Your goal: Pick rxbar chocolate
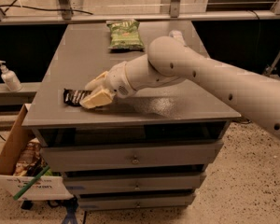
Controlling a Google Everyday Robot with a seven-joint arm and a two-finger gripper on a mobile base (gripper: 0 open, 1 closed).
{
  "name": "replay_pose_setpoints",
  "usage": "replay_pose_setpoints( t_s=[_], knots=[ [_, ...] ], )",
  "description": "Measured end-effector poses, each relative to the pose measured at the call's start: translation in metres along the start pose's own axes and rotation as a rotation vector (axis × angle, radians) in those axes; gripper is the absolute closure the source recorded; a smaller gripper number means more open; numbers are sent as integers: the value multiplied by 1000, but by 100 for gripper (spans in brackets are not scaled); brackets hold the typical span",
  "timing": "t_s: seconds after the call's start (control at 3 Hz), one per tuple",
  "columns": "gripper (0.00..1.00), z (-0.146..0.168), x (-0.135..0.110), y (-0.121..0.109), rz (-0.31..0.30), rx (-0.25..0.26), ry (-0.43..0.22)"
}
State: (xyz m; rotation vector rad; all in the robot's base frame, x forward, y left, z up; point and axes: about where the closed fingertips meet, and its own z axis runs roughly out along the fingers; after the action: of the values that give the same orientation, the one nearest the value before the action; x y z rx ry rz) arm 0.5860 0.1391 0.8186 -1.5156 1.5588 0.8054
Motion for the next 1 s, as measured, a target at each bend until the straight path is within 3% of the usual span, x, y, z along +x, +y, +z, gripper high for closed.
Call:
replay_pose_setpoints(
  t_s=[0.33,0.67,1.0],
  knots=[
    [88,-5,4,2,18,12,-2],
    [100,-14,-5,5,14,26,-16],
    [100,-36,-42,7,-42,50,-52]
  ],
)
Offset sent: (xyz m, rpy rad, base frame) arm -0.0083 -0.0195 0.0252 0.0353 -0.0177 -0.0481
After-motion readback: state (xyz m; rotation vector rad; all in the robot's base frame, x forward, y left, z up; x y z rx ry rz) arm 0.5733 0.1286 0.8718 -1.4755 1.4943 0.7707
